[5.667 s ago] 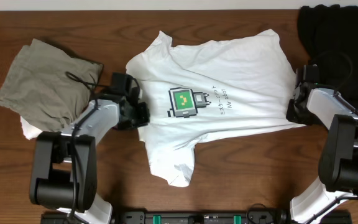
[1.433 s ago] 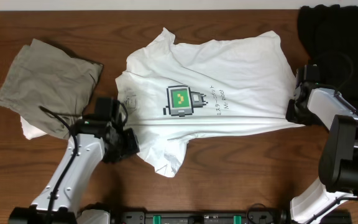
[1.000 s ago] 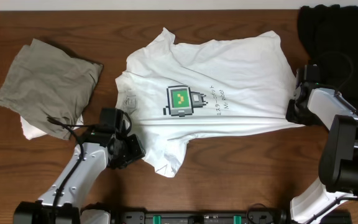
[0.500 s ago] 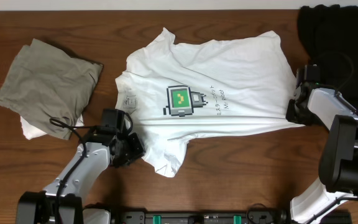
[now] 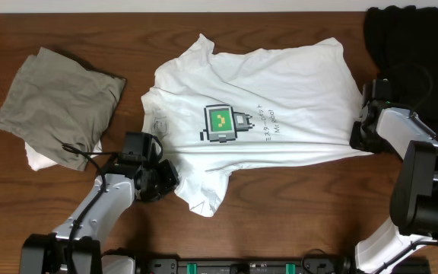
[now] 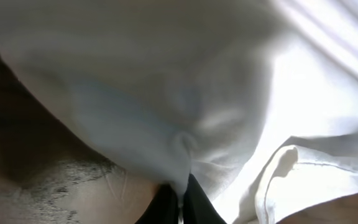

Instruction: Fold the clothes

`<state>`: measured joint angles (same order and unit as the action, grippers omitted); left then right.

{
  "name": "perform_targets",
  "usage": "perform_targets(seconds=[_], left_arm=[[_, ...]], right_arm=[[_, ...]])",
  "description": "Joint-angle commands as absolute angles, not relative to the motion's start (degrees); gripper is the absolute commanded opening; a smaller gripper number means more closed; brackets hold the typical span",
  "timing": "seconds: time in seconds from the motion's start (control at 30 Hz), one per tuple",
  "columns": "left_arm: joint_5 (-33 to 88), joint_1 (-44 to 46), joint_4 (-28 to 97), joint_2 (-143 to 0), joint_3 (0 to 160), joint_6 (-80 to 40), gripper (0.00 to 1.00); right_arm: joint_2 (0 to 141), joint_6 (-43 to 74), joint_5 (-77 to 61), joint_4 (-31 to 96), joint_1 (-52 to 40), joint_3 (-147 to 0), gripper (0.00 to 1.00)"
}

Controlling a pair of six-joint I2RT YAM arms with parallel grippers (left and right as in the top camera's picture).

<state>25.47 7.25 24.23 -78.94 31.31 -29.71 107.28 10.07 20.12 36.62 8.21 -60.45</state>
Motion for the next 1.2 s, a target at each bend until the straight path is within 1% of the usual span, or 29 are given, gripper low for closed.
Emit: perform_targets(seconds=[0.0, 0.2, 0.5, 0.7, 0.83, 0.97, 1.0, 1.07, 1.1, 1.17], left_arm=[[26.6, 7.5, 24.8, -76.7, 33.2, -28.1, 0.06], [26.6, 7.5, 25.7, -71.0, 33.7, -28.2, 0.06], [25.9, 7.4, 28.1, -58.5, 33.9, -28.1, 0.06], [16.0, 7.4, 36.2, -50.9, 37.3, -28.1, 0.06], [15.6, 7.4, 37.1, -48.7, 37.8, -28.2, 0.06], [15.6, 7.4, 37.5, -49.5, 37.8, -28.2, 0.06], [15.5, 7.4, 37.5, -49.9, 37.7, -28.1, 0.06], [15.3, 7.4, 37.5, -50.9, 37.8, -28.1, 0.06], [14.9, 7.4, 37.5, -51.5, 37.8, -27.9, 0.06], [13.8, 7.4, 37.5, -52.6, 37.8, -27.9, 0.06]], right_arm=[[109.8, 10.9, 11.3, 37.6, 8.6, -58.4, 0.01], [106.1, 10.9, 11.3, 38.5, 8.6, -58.4, 0.01], [93.0, 11.4, 11.3, 41.7, 8.6, -58.4, 0.01], [82.9, 11.3, 11.4, 43.4, 8.6, -58.4, 0.01], [79.3, 11.3, 11.4, 43.3, 8.6, -58.4, 0.01], [79.5, 11.7, 11.1, 44.4, 8.6, -58.3, 0.01], [79.9, 11.9, 11.1, 44.7, 8.7, -58.3, 0.02], [81.0, 12.0, 11.6, 44.9, 8.7, -58.3, 0.10], [81.9, 12.0, 11.7, 44.9, 8.7, -58.3, 0.12], [84.0, 12.3, 11.8, 44.9, 8.7, -58.3, 0.14]])
